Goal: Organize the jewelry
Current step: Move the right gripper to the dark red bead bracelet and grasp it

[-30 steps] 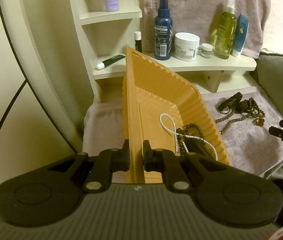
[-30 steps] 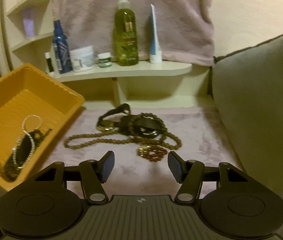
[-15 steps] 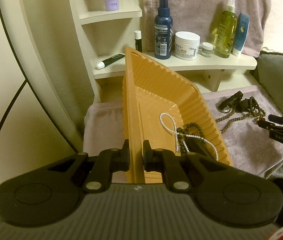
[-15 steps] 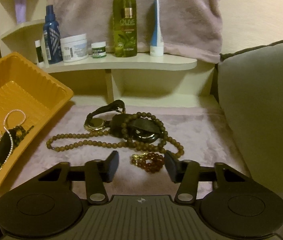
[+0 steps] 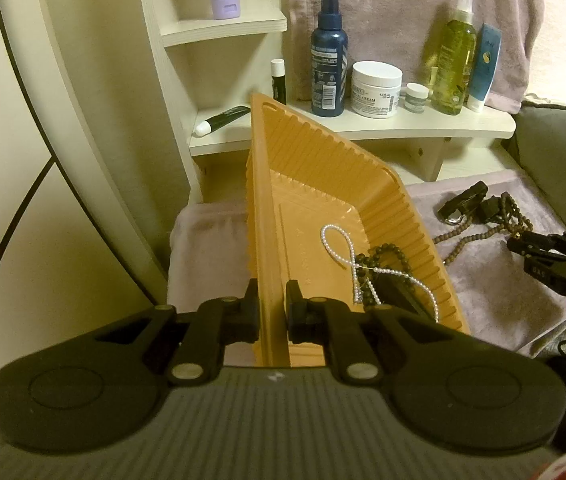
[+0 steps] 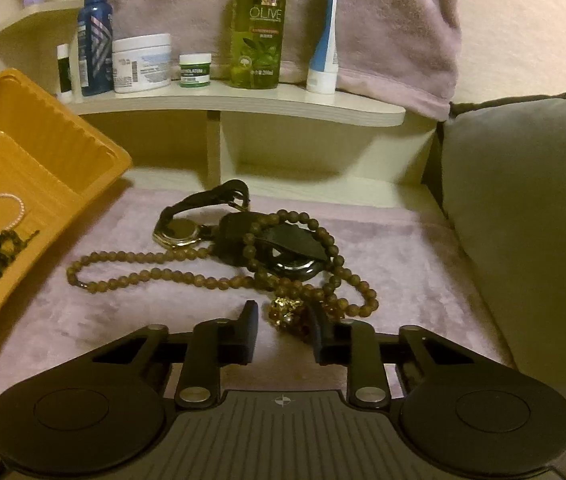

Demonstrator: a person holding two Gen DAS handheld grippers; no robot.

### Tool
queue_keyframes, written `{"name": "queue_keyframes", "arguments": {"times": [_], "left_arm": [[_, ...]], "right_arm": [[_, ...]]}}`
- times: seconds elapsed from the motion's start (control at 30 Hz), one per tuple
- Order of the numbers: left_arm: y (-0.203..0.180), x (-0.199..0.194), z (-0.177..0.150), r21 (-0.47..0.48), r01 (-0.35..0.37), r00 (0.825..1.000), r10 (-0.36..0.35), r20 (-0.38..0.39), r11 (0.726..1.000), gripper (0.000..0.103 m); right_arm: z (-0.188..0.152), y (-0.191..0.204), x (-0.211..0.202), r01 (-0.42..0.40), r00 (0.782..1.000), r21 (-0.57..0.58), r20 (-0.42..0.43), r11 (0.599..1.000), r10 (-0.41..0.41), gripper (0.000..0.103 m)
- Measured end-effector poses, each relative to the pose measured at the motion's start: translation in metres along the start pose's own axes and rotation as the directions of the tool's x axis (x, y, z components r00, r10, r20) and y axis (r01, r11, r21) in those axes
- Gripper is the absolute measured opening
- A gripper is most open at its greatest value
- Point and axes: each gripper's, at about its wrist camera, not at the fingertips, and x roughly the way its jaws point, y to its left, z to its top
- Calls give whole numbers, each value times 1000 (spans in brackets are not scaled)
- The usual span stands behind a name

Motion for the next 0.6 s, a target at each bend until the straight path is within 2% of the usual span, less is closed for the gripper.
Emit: {"name": "queue_keyframes", "arguments": {"times": [0.2, 0.6], "left_arm": [[0, 0, 0, -1, 2, 1000, -2, 0, 1000, 11], [0, -1, 1, 2, 4, 1000, -4, 2, 1000, 10]], "right_arm": [[0, -3, -4, 7, 1000, -10, 3, 1000, -7, 9], [2, -7, -42, -17, 998, 25, 54, 1000, 15, 8]]}}
